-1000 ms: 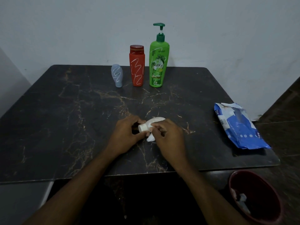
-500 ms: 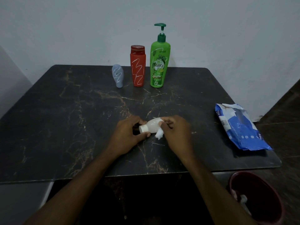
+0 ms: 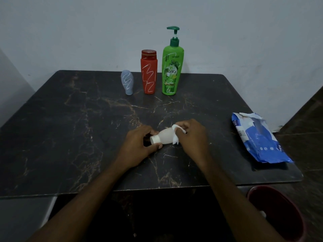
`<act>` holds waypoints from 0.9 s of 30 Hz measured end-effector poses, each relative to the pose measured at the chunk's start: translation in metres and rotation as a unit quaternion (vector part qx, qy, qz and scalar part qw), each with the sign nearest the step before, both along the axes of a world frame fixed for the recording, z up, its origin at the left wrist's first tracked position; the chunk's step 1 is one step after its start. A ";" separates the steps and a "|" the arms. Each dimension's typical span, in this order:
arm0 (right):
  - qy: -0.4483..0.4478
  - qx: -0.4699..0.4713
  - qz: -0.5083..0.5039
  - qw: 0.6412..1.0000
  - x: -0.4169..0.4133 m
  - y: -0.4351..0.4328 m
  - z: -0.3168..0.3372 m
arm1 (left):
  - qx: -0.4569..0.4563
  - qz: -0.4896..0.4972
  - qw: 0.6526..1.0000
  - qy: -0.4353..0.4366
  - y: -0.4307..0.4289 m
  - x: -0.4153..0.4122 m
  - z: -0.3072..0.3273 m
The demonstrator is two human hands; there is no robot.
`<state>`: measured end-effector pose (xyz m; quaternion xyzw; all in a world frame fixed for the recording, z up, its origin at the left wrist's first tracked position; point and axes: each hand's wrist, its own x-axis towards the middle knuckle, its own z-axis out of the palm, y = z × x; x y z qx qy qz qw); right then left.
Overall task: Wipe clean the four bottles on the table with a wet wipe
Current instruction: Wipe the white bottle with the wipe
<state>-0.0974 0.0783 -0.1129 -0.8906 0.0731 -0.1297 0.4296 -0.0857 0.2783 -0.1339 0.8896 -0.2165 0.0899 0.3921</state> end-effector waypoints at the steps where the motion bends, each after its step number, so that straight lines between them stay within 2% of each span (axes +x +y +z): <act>1: -0.006 0.003 0.016 1.000 -0.004 0.007 0.001 | 0.001 0.003 1.000 0.000 0.000 0.000 0.000; 4: -0.047 -0.005 0.077 0.996 -0.015 0.027 0.000 | 0.001 0.010 1.000 0.003 -0.001 -0.001 0.001; 7: -0.050 -0.036 0.077 0.995 -0.011 0.027 -0.004 | -0.001 0.003 1.000 0.004 -0.001 -0.001 0.001; 14: 0.054 -0.019 0.006 0.998 0.017 -0.009 0.009 | 0.030 -0.012 0.999 -0.033 0.000 0.000 -0.001; 22: 0.065 -0.084 0.113 0.988 0.009 0.031 0.024 | 0.049 -0.030 0.995 -0.081 -0.003 -0.003 -0.002; 27: 0.086 -0.130 0.075 0.985 0.024 0.001 0.027 | 0.061 -0.042 0.993 -0.089 -0.002 -0.004 -0.002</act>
